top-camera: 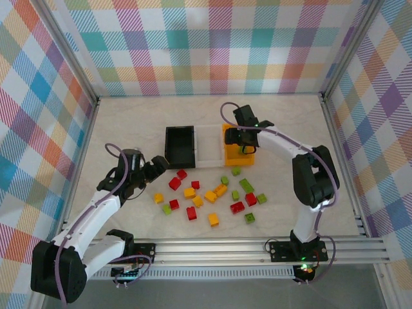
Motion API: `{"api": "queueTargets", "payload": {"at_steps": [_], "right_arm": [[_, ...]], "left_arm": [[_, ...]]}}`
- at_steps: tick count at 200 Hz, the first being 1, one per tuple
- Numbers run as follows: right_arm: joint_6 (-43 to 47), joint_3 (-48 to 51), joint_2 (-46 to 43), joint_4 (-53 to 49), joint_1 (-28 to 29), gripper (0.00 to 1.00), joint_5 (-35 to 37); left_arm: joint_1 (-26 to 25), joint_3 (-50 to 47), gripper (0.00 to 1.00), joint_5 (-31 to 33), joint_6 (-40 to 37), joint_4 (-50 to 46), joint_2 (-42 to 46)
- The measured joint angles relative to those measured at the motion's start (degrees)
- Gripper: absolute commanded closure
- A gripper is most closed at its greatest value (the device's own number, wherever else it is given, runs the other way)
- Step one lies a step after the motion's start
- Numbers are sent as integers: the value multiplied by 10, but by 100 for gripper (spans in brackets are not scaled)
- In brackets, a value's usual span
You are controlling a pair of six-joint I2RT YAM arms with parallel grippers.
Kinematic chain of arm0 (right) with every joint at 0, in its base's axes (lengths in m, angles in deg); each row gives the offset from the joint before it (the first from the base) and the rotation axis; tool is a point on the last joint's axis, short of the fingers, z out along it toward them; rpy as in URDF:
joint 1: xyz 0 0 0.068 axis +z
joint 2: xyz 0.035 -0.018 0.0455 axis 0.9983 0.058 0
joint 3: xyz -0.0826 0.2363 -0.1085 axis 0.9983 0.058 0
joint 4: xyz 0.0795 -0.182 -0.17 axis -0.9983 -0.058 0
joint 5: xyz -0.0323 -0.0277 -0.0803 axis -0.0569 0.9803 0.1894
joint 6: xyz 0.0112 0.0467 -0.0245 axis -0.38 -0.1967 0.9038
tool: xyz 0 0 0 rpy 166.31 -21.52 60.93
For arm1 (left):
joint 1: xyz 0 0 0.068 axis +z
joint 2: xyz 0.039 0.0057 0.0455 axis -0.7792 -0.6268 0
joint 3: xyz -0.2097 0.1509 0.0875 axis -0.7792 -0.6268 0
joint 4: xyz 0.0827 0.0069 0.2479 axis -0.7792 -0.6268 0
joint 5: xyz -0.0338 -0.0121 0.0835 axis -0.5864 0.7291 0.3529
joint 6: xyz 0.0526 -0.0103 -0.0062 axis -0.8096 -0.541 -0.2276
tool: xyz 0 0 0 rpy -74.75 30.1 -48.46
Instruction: Sort the legos into containers by color
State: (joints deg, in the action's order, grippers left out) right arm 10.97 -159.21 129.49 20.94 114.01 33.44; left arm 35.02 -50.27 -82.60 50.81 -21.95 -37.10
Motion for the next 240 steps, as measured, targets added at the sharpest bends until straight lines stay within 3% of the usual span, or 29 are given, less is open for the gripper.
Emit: {"api": "queueTargets", "payload": {"at_steps": [35,78,138,197,240], "right_arm": [[-2,66,-86,25,9,25,-4],[-16,181,-169,61,26,25,-6],[-30,264,-215,81,29,24,-8],[-32,290,-250,97,29,23,-8],[-32,297,-251,99,29,23,-8]], "left_arm": [[-71,14,22,47,-21,-43,-5],[-152,14,28,153,-16,-143,6],[-157,-66,29,196,26,-155,22],[-157,-73,42,207,43,-130,-29],[-151,-73,44,223,44,-113,-53]]}}
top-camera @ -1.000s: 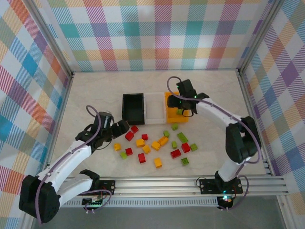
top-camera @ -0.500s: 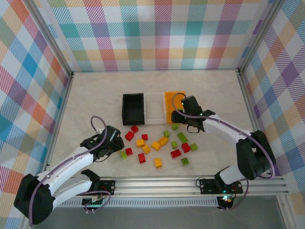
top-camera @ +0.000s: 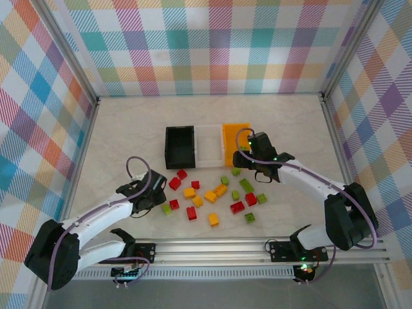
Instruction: Sort the legos into containers by color
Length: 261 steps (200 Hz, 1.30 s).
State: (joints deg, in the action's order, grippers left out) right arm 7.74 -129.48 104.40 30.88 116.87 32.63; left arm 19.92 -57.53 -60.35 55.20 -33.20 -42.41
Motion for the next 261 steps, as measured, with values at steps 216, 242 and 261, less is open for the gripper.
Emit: {"api": "queueTargets", "payload": {"at_steps": [216,242,261], "right_arm": [[-3,6,-30,-3,-1,23,24],[-5,6,-30,-3,-1,23,24],[-8,6,-31,-3,-2,22,24]], "left_arm": [[14,51,89,-31,-18,26,17],[19,140,90,-31,-33,24,-3],[26,213,92,-35,-44,35,-64]]}}
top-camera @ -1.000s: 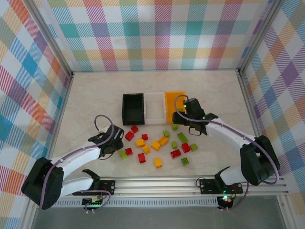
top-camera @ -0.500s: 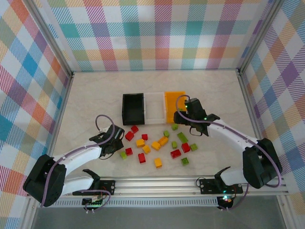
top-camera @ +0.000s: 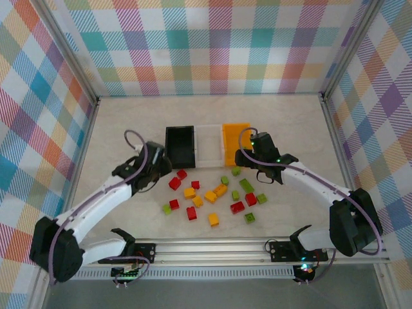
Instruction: Sort the legos into containers by color
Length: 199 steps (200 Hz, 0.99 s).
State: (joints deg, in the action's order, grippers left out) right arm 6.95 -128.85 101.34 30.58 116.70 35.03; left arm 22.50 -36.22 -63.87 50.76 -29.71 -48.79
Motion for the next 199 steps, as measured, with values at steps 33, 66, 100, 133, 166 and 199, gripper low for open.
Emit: {"api": "queueTargets", "payload": {"at_steps": [33,66,100,133,166,199], "right_arm": [[-3,0,-1,-2,0,22,0],[-3,9,-12,-3,0,22,0],[-3,12,-18,-4,0,21,0],[-3,12,-23,-4,0,19,1],[-3,12,-27,-7,-1,19,-3],[-3,12,-27,-30,-1,21,-14]], "left_arm": [[10,104,93,-4,-17,28,-141],[22,175,93,-4,-32,37,-238],[31,232,88,0,-34,36,-299],[32,250,64,0,-34,36,-332],[32,250,46,-6,-31,37,-337],[32,250,32,-11,-31,37,-328]]}}
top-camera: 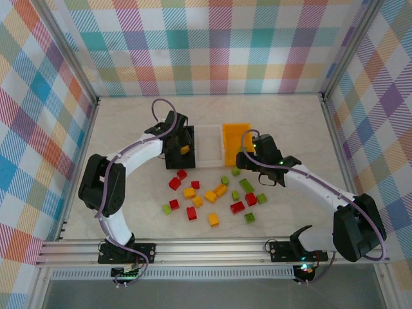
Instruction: Sort the legos into containers by color
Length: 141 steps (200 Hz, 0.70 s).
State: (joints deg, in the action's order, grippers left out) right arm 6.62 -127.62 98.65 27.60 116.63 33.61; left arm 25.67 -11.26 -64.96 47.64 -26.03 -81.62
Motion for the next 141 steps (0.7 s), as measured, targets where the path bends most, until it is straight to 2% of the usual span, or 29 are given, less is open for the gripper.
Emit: {"api": "queueTargets", "payload": {"at_steps": [27,56,79,106,141], "right_arm": [[-4,3,-6,-27,0,25,-17],[-21,21,-29,-65,5,26,-46],[-37,43,-36,-102,20,27,-68],[-47,60,-36,-153,39,28,-90],[-47,65,-36,-200,58,31,-92]], "left_arm": [[-5,-1,24,-13,0,0,48],[-17,-33,16,-32,4,22,141],[-33,-104,12,-50,9,48,227],[-40,-219,0,-66,24,68,323],[-40,-319,0,-78,47,77,402]]}}
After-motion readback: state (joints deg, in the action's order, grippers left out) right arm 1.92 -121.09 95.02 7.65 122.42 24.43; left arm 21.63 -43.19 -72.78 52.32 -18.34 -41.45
